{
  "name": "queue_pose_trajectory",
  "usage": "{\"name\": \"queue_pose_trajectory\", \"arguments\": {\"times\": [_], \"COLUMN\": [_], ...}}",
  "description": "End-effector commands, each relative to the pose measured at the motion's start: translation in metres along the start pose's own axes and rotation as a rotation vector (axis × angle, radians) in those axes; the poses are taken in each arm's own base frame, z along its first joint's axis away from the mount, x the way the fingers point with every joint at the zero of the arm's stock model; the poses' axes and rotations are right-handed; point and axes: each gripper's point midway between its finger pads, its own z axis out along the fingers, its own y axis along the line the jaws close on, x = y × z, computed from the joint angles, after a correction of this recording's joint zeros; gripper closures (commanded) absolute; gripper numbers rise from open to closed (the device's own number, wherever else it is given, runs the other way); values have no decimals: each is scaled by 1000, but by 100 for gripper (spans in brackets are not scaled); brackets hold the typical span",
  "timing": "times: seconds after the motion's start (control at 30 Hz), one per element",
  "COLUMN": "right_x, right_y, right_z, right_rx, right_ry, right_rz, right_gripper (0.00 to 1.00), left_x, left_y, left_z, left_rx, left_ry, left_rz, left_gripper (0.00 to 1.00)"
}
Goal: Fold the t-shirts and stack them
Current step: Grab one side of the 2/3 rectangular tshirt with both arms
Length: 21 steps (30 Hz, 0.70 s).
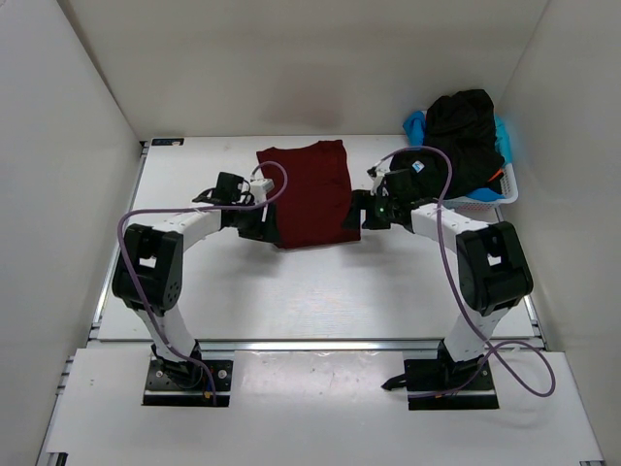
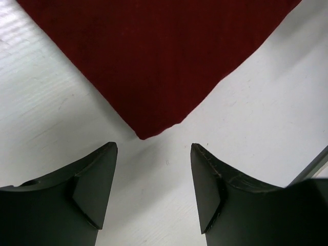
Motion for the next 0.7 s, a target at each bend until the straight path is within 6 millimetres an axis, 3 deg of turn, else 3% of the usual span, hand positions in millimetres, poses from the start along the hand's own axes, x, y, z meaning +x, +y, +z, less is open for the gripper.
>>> {"name": "queue_pose_trajectory", "arguments": {"times": [0.0,0.03,0.17,0.43,0.53,0.67], "right_x": [2,1,-1,13,9,9], "right_y": [-5,-6,-5,3,5,8], "right_z": [8,7,9,21,19,19], "right_rx": [-11,-6,-27,-60,-68,-77], "right_ry": [-10,-16,-22,18,6,4], "right_rz": [14,18,21,28,31,31], "right_gripper": [30,31,31,33,33,34], "left_x": [-2,4,-6,-6,4,0], "left_y": [-22,-23,-24,-13,-2,0], "left_z": [-3,2,12,28,26,23], "left_rx": [51,49,54,-16,-50,-14], "left_ry": [-24,-13,-49,-44,-17,-43], "left_rz": [57,58,49,69,80,40], "left_gripper": [30,30,30,30,30,30]}}
